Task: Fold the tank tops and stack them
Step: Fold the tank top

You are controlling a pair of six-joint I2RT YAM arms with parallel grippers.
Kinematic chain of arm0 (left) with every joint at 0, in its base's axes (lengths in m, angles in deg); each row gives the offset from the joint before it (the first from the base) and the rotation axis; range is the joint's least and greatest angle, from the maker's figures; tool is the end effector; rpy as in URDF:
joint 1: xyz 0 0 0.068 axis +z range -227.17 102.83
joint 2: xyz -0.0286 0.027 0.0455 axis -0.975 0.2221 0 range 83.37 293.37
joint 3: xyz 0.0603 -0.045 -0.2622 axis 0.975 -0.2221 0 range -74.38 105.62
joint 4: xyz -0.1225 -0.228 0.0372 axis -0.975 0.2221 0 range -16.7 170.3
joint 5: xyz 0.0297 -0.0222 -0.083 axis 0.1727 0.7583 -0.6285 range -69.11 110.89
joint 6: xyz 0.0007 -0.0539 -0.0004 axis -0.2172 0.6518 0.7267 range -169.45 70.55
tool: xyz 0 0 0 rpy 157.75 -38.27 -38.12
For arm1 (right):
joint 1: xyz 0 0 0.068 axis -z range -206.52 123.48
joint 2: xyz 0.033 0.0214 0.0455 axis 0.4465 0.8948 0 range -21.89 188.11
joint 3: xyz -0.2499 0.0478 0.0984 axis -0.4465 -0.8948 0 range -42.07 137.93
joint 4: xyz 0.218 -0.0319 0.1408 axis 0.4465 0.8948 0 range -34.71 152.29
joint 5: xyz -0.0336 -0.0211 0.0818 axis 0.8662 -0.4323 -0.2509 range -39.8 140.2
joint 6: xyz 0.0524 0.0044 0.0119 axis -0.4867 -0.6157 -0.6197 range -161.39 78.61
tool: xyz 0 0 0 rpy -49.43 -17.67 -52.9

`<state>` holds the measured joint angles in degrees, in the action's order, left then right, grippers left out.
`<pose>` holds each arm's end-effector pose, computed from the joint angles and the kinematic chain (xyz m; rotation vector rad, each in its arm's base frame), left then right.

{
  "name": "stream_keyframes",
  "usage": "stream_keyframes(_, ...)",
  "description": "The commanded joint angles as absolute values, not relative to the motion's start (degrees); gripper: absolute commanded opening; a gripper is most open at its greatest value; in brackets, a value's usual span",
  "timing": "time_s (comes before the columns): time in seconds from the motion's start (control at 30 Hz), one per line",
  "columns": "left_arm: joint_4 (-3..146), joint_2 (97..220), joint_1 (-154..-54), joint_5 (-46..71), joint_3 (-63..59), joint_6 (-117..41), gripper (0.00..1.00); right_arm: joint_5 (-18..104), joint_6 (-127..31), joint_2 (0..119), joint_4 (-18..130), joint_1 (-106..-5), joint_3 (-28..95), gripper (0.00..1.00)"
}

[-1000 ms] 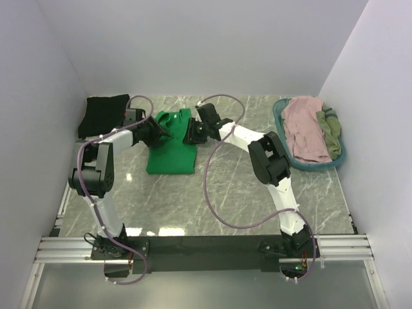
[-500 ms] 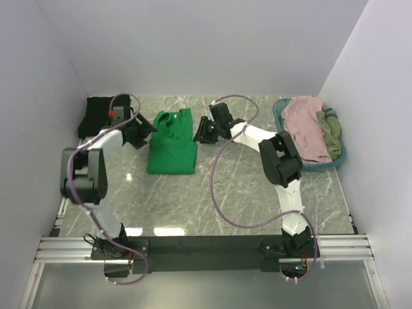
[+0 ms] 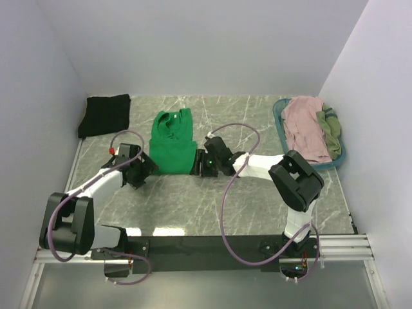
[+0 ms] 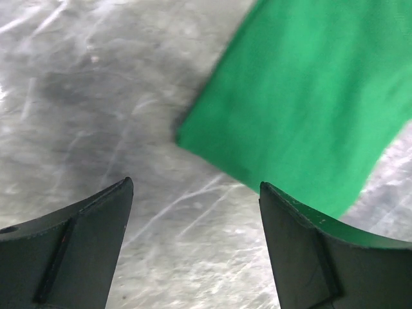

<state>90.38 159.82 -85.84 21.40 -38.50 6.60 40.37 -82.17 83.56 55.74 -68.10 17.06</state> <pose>0.2392 -0.0361 0.1638 -1.0604 2.4086 -0.3988 0.2784 0.2551 0.1527 -0.1052 2.5559 0.8325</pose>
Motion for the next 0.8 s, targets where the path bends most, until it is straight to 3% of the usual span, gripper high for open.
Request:
stream_keyframes(0.0, 85.9, 158.8, -86.6, 21.4, -41.1, 8.7, 0.85, 42.7, -85.9, 85.2, 49.2, -69.4, 17.6, 0.63)
stream_keyframes(0.37, 83.8, 159.5, -86.8, 23.8, -41.2, 8.9, 0.83, 46.3, -93.0, 86.4, 42.5, -70.5, 14.6, 0.62)
stream_keyframes(0.53, 82.2, 165.4, -86.8, 25.4, -38.6, 10.3, 0.73, 47.2, -97.8, 88.0, 41.2, -70.7, 14.4, 0.60)
stream_keyframes(0.73, 81.2, 168.9, -87.5, 26.5, -37.6, 10.8, 0.64, 48.3, -98.5, 88.8, 42.5, -70.7, 15.1, 0.49)
stream_keyframes(0.77, 80.9, 169.2, -87.5, 26.6, -37.8, 10.8, 0.61, 48.2, -98.3, 89.4, 42.8, -70.8, 15.5, 0.40)
